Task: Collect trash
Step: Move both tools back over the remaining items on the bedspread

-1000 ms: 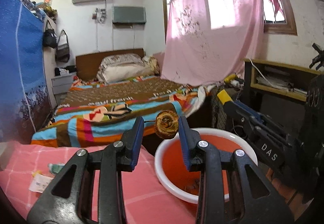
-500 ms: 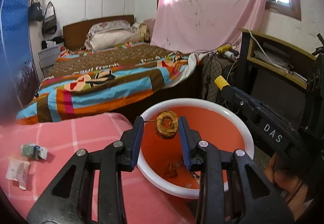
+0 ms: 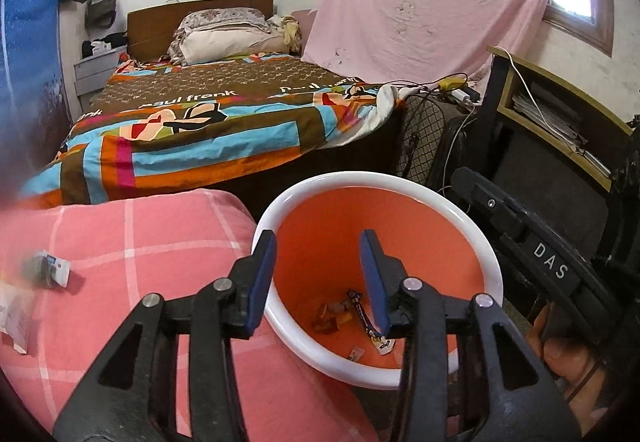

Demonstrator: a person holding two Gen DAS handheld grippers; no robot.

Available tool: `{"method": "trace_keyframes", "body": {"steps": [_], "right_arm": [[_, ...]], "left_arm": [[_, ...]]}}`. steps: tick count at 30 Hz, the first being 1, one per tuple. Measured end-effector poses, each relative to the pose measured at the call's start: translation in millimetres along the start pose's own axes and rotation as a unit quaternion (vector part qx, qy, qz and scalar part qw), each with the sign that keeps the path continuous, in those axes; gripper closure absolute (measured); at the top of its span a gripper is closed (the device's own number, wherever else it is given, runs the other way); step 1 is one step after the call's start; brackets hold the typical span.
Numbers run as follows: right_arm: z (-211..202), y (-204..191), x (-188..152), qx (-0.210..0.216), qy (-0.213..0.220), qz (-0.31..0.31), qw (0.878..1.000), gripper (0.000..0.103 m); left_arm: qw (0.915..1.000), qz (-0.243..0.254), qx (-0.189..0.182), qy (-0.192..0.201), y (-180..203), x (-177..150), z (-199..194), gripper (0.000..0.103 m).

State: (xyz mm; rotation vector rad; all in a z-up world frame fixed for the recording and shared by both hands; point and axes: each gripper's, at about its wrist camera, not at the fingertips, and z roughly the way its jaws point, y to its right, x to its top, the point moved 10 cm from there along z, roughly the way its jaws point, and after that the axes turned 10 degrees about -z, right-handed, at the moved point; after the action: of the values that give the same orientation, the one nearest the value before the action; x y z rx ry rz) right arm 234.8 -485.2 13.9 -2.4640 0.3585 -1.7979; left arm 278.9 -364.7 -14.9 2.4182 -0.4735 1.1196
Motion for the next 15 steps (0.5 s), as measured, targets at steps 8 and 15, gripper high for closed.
{"method": "trace_keyframes", "body": {"steps": [8,15], "right_arm": [[-3,-7,6,-0.004,0.011,-0.007,1.0,0.086],[-4,-34,16,0.01,0.036,-0.024,0.999,0.066]], "left_arm": [[0.9985,-0.041,0.015,0.034,-27,12,-22,0.046],[0.99,-0.087,0.054,0.097,-72,30,-61,0.029]]}}
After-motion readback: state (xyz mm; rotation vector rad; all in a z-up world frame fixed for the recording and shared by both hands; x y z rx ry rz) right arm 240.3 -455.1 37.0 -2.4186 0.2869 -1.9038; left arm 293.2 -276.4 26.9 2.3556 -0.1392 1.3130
